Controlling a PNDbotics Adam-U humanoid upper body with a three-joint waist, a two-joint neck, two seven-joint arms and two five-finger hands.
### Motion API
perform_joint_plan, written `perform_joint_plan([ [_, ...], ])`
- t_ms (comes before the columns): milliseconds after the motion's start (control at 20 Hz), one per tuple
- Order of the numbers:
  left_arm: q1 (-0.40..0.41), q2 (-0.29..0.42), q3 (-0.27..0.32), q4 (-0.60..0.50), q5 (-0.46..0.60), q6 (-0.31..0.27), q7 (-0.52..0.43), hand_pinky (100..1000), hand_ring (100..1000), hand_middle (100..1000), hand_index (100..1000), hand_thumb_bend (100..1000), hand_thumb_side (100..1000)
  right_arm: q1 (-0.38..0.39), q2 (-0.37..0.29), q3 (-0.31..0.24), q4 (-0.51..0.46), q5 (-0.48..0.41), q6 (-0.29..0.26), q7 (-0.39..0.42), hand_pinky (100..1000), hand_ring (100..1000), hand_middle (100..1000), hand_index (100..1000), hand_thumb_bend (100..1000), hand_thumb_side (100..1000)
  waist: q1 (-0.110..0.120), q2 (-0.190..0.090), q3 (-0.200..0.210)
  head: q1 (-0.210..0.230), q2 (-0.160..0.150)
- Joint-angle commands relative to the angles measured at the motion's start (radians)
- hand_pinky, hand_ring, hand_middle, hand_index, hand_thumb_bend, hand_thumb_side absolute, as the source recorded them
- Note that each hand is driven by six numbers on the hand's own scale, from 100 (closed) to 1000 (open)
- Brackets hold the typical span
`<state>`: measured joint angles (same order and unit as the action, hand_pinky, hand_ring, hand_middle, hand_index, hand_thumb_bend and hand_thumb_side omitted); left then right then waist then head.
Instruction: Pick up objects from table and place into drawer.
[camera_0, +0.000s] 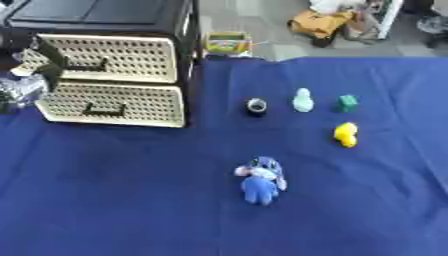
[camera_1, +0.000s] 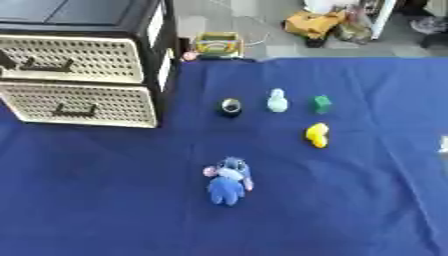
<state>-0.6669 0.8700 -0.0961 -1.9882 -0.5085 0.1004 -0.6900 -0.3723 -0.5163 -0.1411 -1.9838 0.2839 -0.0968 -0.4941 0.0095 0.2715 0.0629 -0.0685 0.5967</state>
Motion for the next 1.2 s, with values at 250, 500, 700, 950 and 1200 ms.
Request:
perform_joint_plan([
  [250,-0.04,0.023,-0.005,-0.012,-0.006,-0.004,-0.022,100,100,100,904,100,1000,-0.011,-0.024,-0.007,-0.016,0.005,0.001,-0.003,564,595,556,772,276,959,-0.001,-0.023,0.0,-0.001,-0.004],
  [500,-0.09,0.044,-0.026,-0.012,-0.071,-0.059,-0.123,100,100,100,896,203,1000,-0.008,-0.028,-0.006,-0.016,0.005,0.0,-0.003,564,595,555,772,278,959,0.004,-0.025,0.001,-0.002,-0.004],
  [700,-0.127,0.065,-0.057,-0.012,-0.107,-0.098,-0.189,100,100,100,901,329,1000,-0.006,-0.032,-0.004,-0.016,0.006,0.0,-0.001,564,595,555,772,279,960,0.008,-0.026,0.004,-0.009,-0.005],
  [950,-0.145,0.101,-0.12,0.023,-0.084,-0.076,-0.216,100,100,100,897,532,1000,-0.003,-0.039,-0.004,-0.016,0.007,-0.001,-0.001,564,595,555,771,277,960,0.015,-0.028,0.004,-0.014,0.005],
  [1200,-0.178,0.105,-0.173,0.149,-0.034,-0.099,-0.217,100,100,100,893,845,1000,-0.001,-0.044,-0.004,-0.016,0.007,0.0,-0.003,564,595,555,771,273,957,0.022,-0.034,0.002,-0.003,0.034],
])
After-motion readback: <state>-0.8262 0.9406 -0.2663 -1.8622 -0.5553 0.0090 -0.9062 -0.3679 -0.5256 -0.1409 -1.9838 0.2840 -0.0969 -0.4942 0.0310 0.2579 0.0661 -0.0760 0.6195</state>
